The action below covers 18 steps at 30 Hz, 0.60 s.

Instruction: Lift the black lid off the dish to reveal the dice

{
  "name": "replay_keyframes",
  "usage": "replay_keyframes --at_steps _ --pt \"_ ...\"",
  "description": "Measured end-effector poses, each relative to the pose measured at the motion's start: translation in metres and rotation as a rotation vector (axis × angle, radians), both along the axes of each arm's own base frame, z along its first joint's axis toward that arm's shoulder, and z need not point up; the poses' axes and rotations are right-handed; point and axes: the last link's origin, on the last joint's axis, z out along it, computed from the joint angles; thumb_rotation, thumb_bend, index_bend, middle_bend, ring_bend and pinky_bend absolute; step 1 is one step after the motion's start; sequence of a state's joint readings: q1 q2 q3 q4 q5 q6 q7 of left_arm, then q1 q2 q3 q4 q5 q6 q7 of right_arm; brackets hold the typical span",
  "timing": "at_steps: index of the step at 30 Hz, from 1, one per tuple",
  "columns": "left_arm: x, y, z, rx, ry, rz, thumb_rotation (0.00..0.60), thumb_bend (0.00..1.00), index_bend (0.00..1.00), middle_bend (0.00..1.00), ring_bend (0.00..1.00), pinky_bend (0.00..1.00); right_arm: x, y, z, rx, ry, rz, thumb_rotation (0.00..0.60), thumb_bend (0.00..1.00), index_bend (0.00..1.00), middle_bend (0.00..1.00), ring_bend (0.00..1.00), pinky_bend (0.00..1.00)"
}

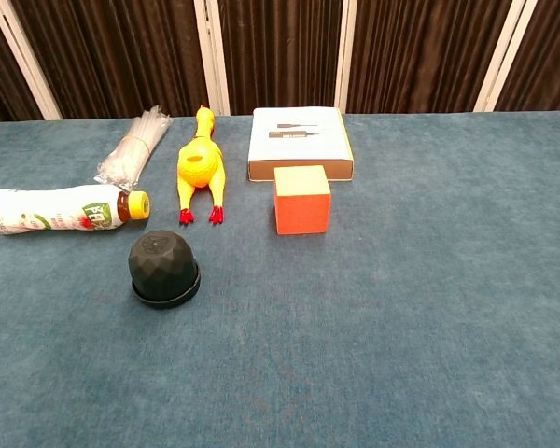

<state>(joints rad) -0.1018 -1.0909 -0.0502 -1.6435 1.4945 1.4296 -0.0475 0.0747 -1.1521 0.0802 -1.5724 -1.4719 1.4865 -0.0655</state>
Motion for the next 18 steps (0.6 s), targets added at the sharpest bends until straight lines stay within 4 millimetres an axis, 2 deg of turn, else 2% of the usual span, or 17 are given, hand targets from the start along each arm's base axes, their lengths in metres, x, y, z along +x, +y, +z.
replay_keyframes --at_steps 7,13,18 --pt "0.006 0.01 -0.02 -0.079 -0.047 0.009 0.6 0.11 0.08 0.0 0.0 0.0 0.002 0.0 -0.001 0.01 -0.006 -0.006 0.6 0.19 0.06 0.03 0.07 0.0" --pt "0.034 0.028 -0.052 -0.18 -0.155 -0.033 0.6 0.11 0.1 0.0 0.0 0.0 0.001 -0.002 -0.003 0.019 -0.007 -0.01 0.6 0.19 0.06 0.03 0.07 0.0" --pt "0.061 0.038 -0.089 -0.256 -0.247 -0.065 0.6 0.1 0.1 0.0 0.0 0.0 0.0 -0.003 -0.005 0.025 -0.01 -0.015 0.6 0.19 0.06 0.03 0.07 0.0"
